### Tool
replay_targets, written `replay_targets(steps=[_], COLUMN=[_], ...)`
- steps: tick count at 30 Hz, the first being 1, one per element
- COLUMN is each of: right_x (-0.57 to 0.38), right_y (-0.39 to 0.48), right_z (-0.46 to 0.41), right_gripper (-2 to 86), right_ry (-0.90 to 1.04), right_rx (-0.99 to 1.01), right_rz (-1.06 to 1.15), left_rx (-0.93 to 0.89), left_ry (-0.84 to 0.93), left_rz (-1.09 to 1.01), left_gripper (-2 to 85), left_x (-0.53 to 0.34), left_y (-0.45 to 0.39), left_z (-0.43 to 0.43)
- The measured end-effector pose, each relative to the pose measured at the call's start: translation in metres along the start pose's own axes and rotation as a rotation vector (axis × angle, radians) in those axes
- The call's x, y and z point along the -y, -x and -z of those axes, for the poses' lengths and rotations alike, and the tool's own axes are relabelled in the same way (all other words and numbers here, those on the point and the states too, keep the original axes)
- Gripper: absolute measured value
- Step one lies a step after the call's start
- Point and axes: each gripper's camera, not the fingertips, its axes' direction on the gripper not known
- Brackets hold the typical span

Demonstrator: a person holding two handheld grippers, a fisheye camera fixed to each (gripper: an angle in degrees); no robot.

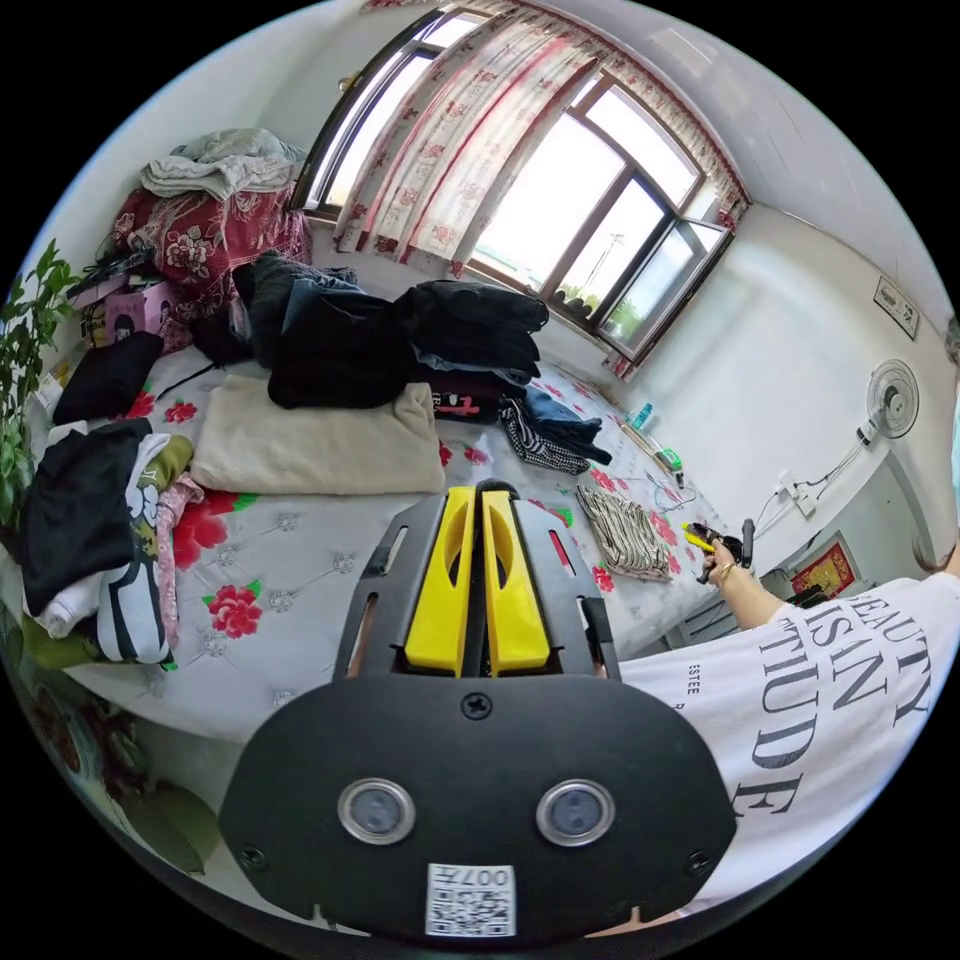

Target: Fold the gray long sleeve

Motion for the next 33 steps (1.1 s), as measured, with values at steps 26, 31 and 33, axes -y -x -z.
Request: replay_targets(steps=[26,31,33], right_x=[-0.137,-0.048,-0.017], right_y=[0.282,0.330,0.336], right_z=[-0.011,0.017,-0.003], right_gripper=[0.0,1.0,1.7], right_ry=[0.133,-0.159,-0.090], right_rx=[0.073,-0.037,-0.040], right_rz=[0.821,0.762,0.660], left_rx=[0.035,0.047,0.088], left_ry=[0.041,-0.116,-0.094], left_rz=[-0.096,-0.182,-0.123], left_gripper=[-0.8,2.0,5.8], left_x=[0.041,0.142,0.189], left_y=[0.161,0.181,0.199], left_z=[-0.037,-0.070,-0.110])
